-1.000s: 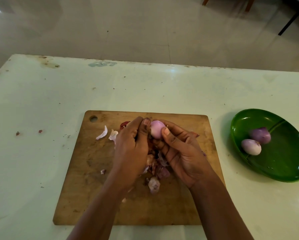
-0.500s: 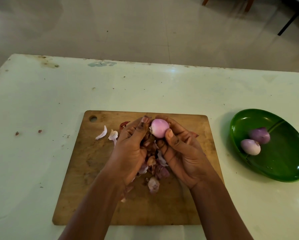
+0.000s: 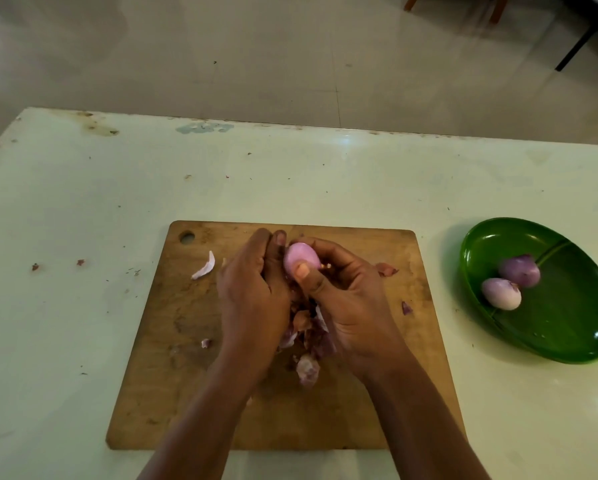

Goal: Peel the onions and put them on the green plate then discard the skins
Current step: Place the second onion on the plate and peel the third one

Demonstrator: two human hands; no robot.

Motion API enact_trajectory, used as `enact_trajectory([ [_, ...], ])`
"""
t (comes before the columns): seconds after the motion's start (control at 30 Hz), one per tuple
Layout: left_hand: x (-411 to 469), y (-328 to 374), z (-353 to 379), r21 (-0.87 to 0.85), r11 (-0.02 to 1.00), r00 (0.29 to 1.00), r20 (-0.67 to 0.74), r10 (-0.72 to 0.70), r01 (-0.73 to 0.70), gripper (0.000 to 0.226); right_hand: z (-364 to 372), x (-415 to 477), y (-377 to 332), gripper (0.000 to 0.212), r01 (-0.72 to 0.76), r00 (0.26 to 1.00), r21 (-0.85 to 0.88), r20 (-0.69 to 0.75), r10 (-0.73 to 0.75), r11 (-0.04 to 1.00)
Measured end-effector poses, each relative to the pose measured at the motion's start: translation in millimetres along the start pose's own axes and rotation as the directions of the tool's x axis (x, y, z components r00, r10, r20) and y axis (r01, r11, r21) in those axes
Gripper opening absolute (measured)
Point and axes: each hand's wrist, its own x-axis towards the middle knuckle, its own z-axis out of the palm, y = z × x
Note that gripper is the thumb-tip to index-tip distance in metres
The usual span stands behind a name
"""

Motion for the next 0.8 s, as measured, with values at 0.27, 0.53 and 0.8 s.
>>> enact_trajectory([
  [0.27, 2, -12, -4, 0.192, 0.971, 0.981, -0.108, 0.162, -0.139, 0.033, 16, -4, 1, 0.035, 0.242, 0.949, -0.339, -0.112, -0.294, 0.909],
  [0.53, 1, -1, 1, 0.000, 0.991, 0.981, -0.140, 0.135, -0.136, 0.018, 2, 3, 3, 0.032, 0.078, 0.975, 0.059, -0.212, -0.064, 0.995],
  [0.8, 0, -10, 2, 0.070, 0.946, 0.939, -0.121, 0.322, -0.316, 0.031, -6, 5, -4, 0.022, 0.052, 0.953, 0.425, -0.291, 0.082, 0.904],
])
